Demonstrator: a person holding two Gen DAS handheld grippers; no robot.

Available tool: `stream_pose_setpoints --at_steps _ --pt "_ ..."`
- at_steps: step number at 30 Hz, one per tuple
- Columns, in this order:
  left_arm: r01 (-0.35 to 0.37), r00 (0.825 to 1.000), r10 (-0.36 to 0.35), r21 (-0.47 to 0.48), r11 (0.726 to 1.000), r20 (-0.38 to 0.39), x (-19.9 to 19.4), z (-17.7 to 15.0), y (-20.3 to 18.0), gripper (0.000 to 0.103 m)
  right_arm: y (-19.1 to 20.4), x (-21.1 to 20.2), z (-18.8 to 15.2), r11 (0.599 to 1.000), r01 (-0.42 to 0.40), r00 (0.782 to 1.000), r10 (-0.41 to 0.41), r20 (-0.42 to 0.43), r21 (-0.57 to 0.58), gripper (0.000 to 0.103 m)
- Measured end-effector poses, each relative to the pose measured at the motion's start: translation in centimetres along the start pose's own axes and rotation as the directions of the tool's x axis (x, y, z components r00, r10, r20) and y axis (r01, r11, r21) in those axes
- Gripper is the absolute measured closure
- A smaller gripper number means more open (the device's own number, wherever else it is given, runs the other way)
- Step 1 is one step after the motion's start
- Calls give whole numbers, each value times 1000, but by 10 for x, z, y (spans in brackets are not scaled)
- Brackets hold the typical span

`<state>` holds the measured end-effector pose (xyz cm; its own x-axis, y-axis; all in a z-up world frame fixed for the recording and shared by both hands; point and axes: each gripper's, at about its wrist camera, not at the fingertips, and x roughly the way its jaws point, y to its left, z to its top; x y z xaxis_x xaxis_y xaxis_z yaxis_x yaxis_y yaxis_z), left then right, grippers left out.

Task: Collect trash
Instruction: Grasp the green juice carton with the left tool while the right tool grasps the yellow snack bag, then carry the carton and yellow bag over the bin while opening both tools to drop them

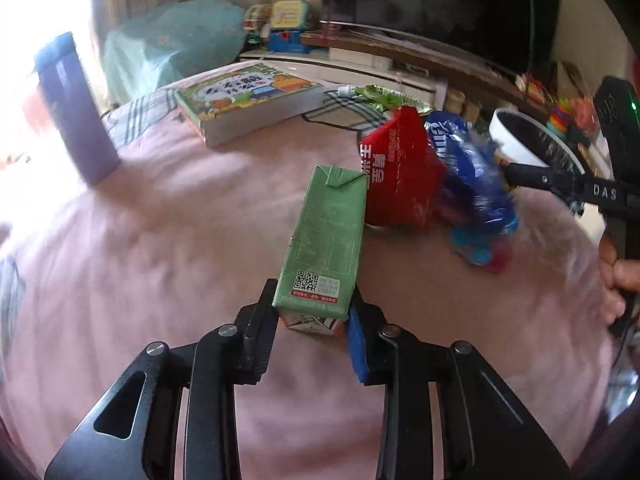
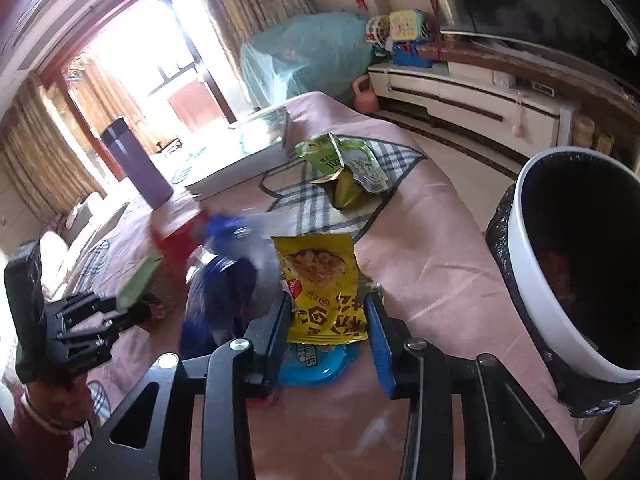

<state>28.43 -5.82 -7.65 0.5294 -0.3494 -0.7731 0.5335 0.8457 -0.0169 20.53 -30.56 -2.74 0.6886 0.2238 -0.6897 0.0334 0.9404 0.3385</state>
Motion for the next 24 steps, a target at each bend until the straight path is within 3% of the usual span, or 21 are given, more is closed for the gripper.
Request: stream_pose_setpoints --at_steps 7,12,15,24 --pt "-14 999 20 -175 984 36 -25 -27 -34 73 -6 -35 -9 998 -65 997 65 33 -12 69" --pt "-22 996 42 -232 973 82 -47 -40 -63 73 -17 -57 -18 994 -107 993 107 53 5 69" --pt "-23 994 46 -225 974 100 -57 -44 -80 74 -24 -65 -25 992 -122 991 121 56 11 69" --pt "52 994 -38 -133 990 107 -58 -33 -137 73 -51 -88 -46 992 -114 991 110 74 59 70"
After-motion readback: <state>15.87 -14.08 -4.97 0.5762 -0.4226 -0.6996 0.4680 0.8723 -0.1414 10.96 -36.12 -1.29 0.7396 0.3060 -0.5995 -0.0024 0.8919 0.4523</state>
